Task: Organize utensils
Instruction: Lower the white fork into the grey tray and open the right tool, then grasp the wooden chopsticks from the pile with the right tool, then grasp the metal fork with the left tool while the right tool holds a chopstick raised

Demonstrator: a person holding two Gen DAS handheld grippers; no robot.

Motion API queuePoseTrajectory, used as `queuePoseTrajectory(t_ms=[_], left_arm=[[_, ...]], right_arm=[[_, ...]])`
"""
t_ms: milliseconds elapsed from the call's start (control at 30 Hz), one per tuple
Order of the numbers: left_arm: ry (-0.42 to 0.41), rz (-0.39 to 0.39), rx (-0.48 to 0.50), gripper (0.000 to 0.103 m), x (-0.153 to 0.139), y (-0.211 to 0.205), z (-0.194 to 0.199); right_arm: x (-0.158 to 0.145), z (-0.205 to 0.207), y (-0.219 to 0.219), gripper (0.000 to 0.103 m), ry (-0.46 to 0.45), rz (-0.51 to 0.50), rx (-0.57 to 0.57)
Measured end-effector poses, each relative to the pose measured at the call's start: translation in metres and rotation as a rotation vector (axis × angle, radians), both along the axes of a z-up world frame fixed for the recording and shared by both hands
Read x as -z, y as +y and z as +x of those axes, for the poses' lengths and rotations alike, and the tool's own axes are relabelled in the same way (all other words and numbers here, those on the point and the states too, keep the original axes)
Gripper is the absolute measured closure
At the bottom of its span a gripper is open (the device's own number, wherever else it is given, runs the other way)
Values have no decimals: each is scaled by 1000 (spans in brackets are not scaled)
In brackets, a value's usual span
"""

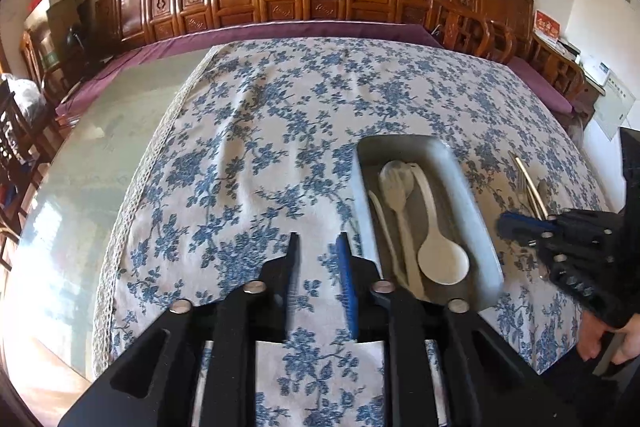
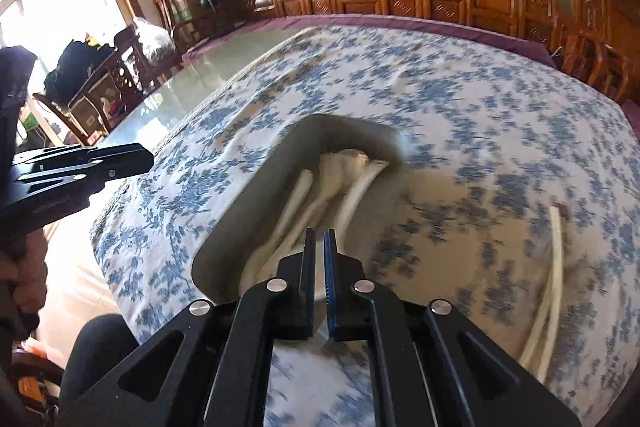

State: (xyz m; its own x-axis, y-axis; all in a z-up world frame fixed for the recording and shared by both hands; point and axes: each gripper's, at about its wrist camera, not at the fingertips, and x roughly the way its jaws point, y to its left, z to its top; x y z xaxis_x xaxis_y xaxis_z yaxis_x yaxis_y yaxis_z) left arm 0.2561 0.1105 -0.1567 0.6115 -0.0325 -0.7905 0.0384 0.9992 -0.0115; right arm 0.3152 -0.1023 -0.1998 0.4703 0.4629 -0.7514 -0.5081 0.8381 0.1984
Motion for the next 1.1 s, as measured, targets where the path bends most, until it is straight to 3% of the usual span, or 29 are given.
queuePoseTrajectory(t_ms=[67, 133, 333, 567, 800, 1100], left_arm=[[-6, -1, 15, 73, -1, -11, 0], [-6, 0, 27, 54, -1, -22, 1], [-19, 1, 67, 26, -1, -63, 4], [-13, -26, 102, 22, 9, -111, 1], [7, -11, 153, 22, 25, -149, -4], [30, -30, 167, 22, 41, -173, -11]], right_arm=[[-4, -5, -28, 97, -30, -13, 30], [-5, -6, -54, 97, -46, -22, 62], [4, -1, -140, 91, -90, -53, 197], [38, 7, -185, 90, -44, -53, 258], [70, 12, -184, 91, 43, -83, 220], [80, 16, -183, 91, 75, -72, 206]])
